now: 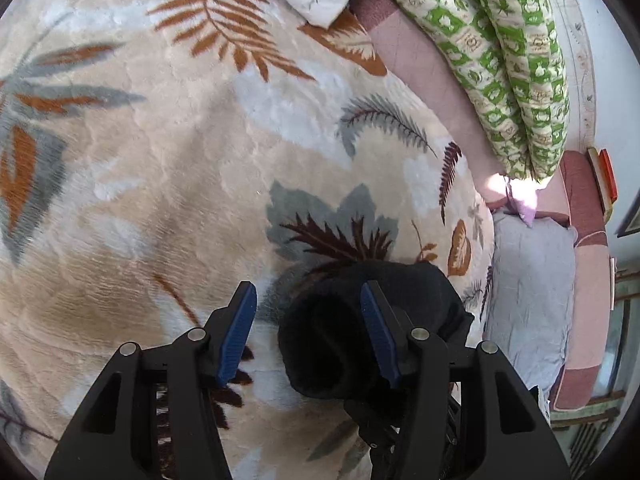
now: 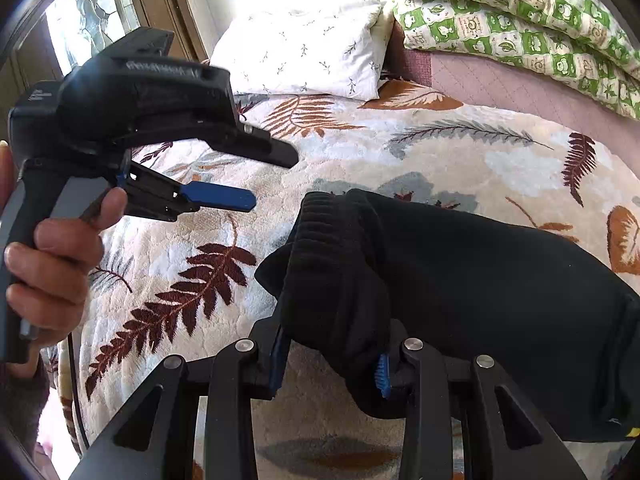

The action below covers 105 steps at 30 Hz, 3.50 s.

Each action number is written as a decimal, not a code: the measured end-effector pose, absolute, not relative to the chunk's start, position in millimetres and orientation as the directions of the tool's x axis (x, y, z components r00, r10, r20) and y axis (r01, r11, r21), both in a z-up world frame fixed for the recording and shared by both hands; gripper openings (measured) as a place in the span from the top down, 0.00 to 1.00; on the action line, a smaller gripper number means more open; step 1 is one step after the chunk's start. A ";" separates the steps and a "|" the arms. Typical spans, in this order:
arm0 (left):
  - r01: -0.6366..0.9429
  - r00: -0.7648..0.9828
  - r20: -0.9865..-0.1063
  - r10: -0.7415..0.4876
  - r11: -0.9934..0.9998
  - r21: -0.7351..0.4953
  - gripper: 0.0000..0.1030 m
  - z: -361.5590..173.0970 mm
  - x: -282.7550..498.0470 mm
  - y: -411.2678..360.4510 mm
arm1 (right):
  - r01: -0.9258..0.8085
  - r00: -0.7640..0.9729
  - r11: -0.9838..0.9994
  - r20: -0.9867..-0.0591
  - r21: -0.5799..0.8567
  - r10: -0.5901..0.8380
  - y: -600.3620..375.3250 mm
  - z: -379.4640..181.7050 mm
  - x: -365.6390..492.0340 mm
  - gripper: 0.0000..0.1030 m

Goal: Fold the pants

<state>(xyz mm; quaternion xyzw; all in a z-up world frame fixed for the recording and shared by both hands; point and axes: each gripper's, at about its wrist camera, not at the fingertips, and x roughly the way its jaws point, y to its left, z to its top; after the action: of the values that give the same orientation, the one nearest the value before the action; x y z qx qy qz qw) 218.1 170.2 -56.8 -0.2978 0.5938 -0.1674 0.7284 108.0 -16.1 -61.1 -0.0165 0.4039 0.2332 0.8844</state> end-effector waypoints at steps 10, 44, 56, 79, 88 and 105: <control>-0.140 0.167 -0.613 -0.773 0.597 -0.790 0.30 -78.4 213.5 154.7 | -0.430 0.547 0.881 -0.719 0.198 0.428 -25.5 -57.5 103.4 0.66; -0.145 0.168 -0.533 -0.829 0.514 -0.845 0.85 9.0 189.1 41.9 | -0.347 0.648 0.867 -0.577 0.358 0.497 -98.5 -14.2 72.3 0.69; -0.060 -0.010 -0.649 -0.760 0.649 -0.759 0.85 -15.7 185.4 -156.2 | -0.122 0.717 0.771 -0.481 0.625 0.504 -280.1 -30.9 61.5 0.69; 0.071 0.160 -0.704 -0.692 0.719 -0.691 0.40 10.2 107.8 -115.9 | 0.002 0.737 0.607 -0.412 0.795 0.536 -429.7 -43.1 58.0 0.44; -0.091 0.166 -0.653 -0.739 0.648 -0.757 0.40 -32.1 88.0 -118.2 | -0.061 0.613 0.770 -0.585 0.635 0.531 -363.7 -30.2 106.2 0.45; -0.273 0.093 -0.710 -0.698 0.668 -0.692 0.78 -102.5 103.0 -166.0 | 0.052 0.571 0.690 -0.589 0.722 0.572 -411.1 -67.0 125.0 0.96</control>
<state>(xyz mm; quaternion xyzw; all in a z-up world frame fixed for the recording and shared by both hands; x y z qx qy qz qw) 103.0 -166.0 -102.5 -0.3718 0.6527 -0.1662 0.6388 125.0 -411.1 -67.0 0.3594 0.4346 0.1605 0.8101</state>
